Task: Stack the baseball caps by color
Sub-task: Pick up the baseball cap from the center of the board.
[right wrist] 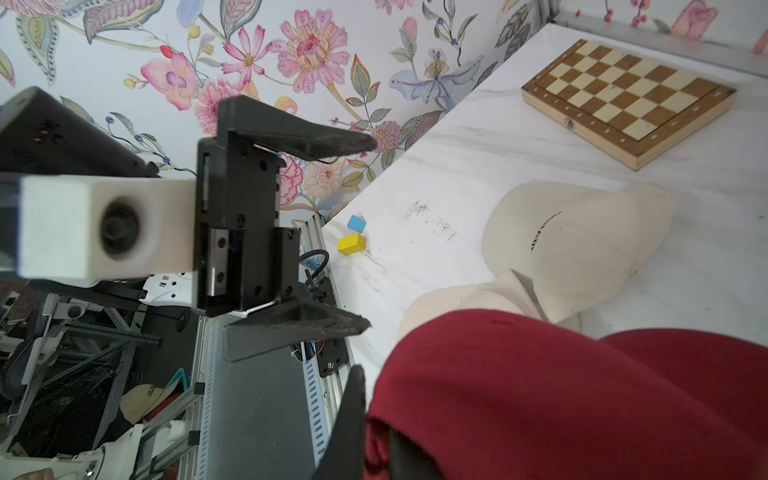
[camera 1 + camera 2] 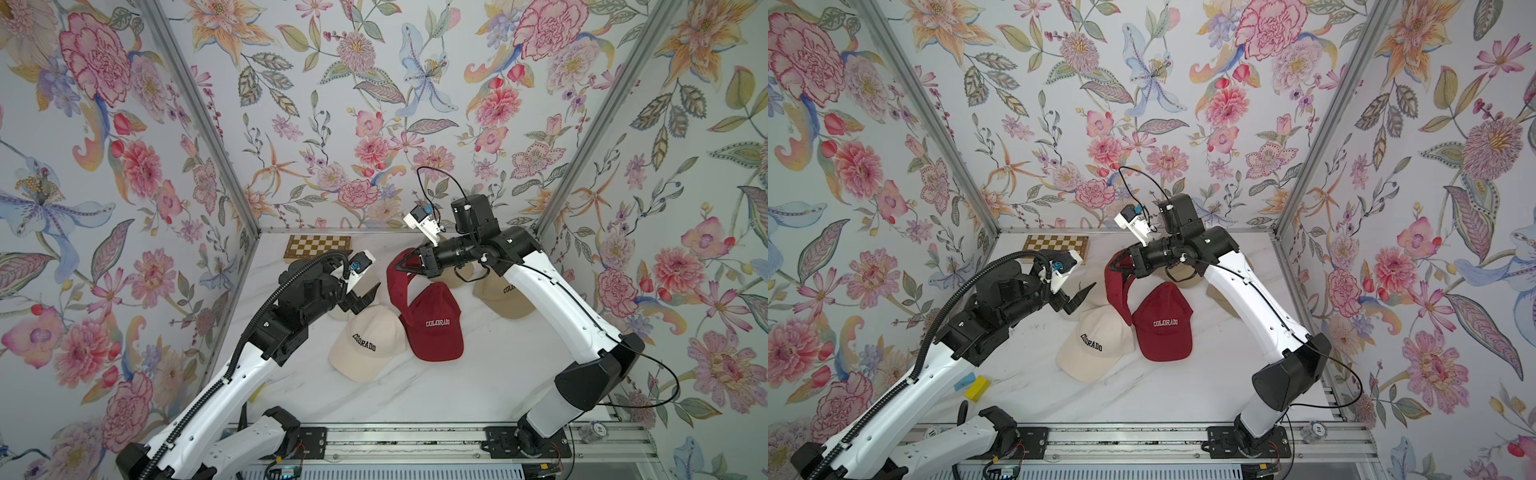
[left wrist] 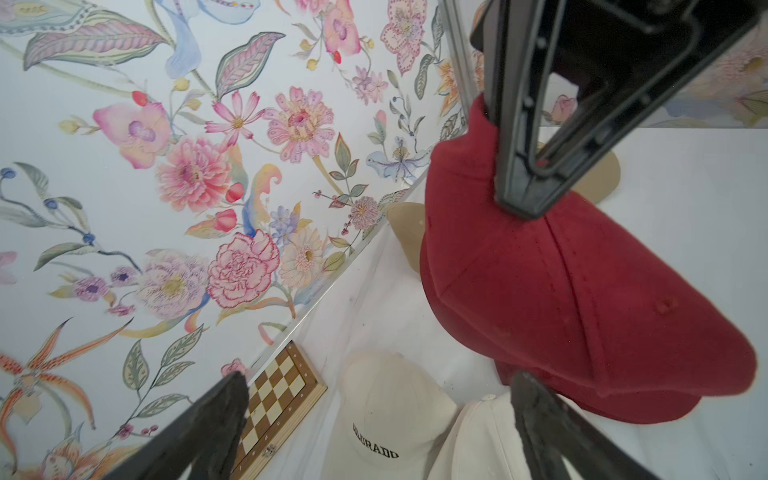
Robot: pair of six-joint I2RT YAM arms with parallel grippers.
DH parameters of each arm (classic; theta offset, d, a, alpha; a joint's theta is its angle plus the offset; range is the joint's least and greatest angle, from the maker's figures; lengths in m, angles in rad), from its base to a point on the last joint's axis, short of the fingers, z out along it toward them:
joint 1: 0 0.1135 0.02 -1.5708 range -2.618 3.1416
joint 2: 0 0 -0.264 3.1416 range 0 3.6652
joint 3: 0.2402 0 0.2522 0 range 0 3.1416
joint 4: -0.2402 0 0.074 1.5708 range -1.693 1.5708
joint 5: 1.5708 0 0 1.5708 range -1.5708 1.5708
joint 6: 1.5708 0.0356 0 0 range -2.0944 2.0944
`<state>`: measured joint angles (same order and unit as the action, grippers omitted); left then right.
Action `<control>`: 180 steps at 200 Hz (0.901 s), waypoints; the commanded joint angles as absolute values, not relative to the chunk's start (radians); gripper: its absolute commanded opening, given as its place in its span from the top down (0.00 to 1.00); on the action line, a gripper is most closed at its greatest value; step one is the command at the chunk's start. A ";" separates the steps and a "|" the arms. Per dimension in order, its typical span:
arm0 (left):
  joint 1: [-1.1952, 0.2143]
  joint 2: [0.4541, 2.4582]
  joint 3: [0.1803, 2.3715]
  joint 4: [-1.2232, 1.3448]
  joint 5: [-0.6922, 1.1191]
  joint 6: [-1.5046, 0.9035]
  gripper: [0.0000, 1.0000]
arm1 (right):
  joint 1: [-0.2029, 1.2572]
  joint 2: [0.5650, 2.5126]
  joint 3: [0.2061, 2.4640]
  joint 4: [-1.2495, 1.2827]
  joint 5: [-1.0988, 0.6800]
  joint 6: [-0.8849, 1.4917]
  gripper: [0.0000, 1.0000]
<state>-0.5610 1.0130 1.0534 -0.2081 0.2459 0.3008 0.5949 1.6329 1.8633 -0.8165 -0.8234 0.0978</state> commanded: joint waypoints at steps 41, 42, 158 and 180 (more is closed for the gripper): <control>-0.565 1.012 0.983 -0.017 0.498 0.444 0.01 | 0.602 1.635 1.848 -0.928 -0.793 0.020 1.00; -0.565 1.012 0.983 -0.016 0.500 0.445 0.01 | 0.602 1.636 1.848 -0.928 -0.792 0.020 1.00; -0.586 1.133 1.054 -0.127 0.639 0.463 0.27 | 0.643 1.688 1.907 -0.973 -0.784 -0.021 1.00; -0.589 1.148 1.059 -0.127 0.648 0.465 0.33 | 0.671 1.692 1.915 -0.980 -0.785 -0.031 1.00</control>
<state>-0.5793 1.1339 1.0222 -0.1158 0.6224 0.4576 0.6384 1.6871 1.8713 -0.9604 -0.7803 0.0032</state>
